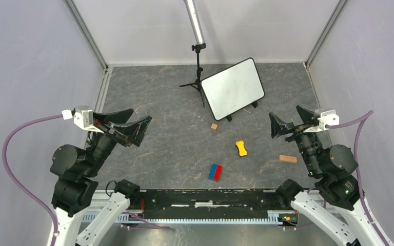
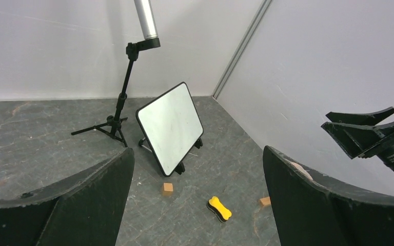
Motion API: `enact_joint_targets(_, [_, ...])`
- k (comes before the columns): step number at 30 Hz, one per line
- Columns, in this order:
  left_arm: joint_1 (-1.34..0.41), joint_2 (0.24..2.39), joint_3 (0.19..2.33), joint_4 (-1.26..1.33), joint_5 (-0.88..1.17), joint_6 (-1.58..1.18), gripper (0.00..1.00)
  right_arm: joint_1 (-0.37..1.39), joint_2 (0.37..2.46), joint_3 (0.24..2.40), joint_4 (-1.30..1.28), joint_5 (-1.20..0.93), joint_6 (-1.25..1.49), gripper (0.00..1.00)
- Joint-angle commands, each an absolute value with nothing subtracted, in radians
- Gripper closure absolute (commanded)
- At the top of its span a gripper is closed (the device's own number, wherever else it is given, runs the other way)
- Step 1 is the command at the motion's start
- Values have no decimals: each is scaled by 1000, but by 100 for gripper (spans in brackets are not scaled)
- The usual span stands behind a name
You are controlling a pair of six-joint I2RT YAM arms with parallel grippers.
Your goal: Erase the whiteboard
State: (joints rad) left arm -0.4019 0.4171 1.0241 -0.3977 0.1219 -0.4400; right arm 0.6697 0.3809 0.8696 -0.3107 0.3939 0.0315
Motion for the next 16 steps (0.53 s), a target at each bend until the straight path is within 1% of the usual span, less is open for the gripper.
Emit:
enact_joint_targets(1, [-404, 437, 1070, -410, 131, -387, 0, 675, 355, 855, -246, 420, 25, 2])
enact_joint_targets(11, [-405, 439, 1066, -405, 149, -393, 0, 675, 330, 870, -249, 477, 14, 2])
enact_joint_targets(16, [-404, 446, 1065, -405, 157, -391, 0, 675, 300, 840, -236, 457, -12, 2])
